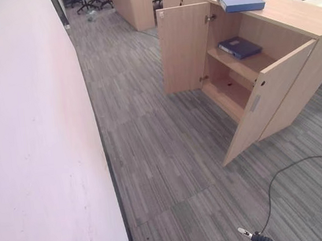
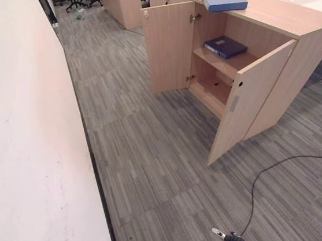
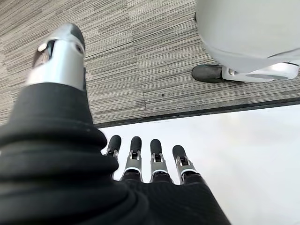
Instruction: Put the empty folder in the office cabinet
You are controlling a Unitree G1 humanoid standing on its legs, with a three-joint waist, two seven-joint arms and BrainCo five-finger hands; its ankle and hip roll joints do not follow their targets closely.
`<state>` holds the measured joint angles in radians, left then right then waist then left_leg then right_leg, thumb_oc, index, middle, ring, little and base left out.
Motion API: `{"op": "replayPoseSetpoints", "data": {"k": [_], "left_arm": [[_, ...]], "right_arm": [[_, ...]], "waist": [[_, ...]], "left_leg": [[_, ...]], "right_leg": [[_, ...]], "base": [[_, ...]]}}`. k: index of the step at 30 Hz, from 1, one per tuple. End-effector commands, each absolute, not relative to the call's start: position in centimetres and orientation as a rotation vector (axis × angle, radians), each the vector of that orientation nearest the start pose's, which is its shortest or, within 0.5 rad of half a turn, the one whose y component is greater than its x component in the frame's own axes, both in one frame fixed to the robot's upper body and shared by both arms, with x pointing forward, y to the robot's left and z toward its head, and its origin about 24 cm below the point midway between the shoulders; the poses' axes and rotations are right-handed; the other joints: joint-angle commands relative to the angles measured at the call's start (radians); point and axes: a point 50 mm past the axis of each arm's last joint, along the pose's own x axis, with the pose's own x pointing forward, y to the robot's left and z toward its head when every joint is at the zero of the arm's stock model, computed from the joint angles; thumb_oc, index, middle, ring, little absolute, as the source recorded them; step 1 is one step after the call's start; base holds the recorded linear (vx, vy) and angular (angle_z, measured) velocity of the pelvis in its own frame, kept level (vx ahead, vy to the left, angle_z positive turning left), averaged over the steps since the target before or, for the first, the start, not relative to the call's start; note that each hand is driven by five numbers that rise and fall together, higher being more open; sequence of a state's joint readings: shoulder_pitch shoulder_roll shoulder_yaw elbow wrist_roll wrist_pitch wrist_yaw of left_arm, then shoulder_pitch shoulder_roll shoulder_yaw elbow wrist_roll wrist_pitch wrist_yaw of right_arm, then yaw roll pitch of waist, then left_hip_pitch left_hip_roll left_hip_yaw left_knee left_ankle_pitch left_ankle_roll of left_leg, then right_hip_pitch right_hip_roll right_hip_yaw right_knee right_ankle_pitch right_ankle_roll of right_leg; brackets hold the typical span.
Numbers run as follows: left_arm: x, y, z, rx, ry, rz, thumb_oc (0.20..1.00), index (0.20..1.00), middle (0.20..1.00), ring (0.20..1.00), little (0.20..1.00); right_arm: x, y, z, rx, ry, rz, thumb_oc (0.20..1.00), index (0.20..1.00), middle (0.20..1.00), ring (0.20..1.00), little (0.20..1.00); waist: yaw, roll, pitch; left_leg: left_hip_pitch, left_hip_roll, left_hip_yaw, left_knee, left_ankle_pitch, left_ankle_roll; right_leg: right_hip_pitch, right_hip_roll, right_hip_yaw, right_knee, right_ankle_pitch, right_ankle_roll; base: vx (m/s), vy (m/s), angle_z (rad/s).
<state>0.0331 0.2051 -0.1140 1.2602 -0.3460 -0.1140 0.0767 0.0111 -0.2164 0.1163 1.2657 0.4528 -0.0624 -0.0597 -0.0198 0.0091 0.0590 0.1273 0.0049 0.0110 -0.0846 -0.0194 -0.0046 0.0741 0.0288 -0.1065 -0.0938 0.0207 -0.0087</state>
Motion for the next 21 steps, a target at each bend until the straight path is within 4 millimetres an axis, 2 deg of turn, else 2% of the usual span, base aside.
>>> {"op": "replayPoseSetpoints", "data": {"k": [1,6,9,12,21], "left_arm": [[8.66,23.74,-16.09,0.01,1.127,0.382,1.0,1.0,1.0,1.0,1.0],[9.14,23.86,-15.88,0.069,1.102,0.387,1.0,1.0,1.0,1.0,1.0],[8.9,23.48,-16.03,-0.049,1.091,0.444,1.0,1.0,1.0,1.0,1.0],[8.79,23.33,-16.1,-0.087,1.093,0.45,1.0,1.0,1.0,1.0,1.0],[8.67,23.54,-16.09,-0.074,1.097,0.468,1.0,1.0,1.0,1.0,1.0]], "right_arm": [[8.8,-23.16,-16.33,0.103,1.165,-0.4,1.0,1.0,1.0,1.0,1.0],[8.86,-22.96,-16.35,0.097,1.16,-0.41,1.0,1.0,1.0,1.0,1.0],[8.69,-22.81,-16.41,0.11,1.162,-0.419,1.0,1.0,1.0,1.0,1.0],[8.7,-22.83,-16.41,0.114,1.163,-0.416,1.0,1.0,1.0,1.0,1.0],[8.71,-22.6,-16.46,0.111,1.166,-0.399,1.0,1.0,1.0,1.0,1.0]], "waist": [[-0.014,-0.034,-0.019],[-0.011,-0.039,-0.015],[-0.008,-0.043,-0.014],[-0.008,-0.044,-0.012],[-0.005,-0.047,-0.011]], "left_leg": [[-0.052,-0.037,0.019,-0.003,-0.029,-0.002],[-0.052,-0.037,0.018,-0.003,-0.029,-0.002],[-0.053,-0.035,0.016,-0.003,-0.029,-0.003],[-0.052,-0.034,0.015,-0.003,-0.03,-0.003],[-0.052,-0.034,0.014,-0.003,-0.032,-0.004]], "right_leg": [[0.022,-0.046,-0.046,0.007,-0.056,0.089],[0.023,-0.047,-0.049,0.007,-0.055,0.09],[0.024,-0.048,-0.053,0.007,-0.057,0.091],[0.024,-0.048,-0.052,0.007,-0.057,0.091],[0.023,-0.048,-0.055,0.007,-0.058,0.09]], "base": [[0.0,0.0,0.0],[0.0,0.0,0.0],[0.0,0.0,0.0],[0.0,0.0,0.0],[0.0,0.0,0.0]]}}
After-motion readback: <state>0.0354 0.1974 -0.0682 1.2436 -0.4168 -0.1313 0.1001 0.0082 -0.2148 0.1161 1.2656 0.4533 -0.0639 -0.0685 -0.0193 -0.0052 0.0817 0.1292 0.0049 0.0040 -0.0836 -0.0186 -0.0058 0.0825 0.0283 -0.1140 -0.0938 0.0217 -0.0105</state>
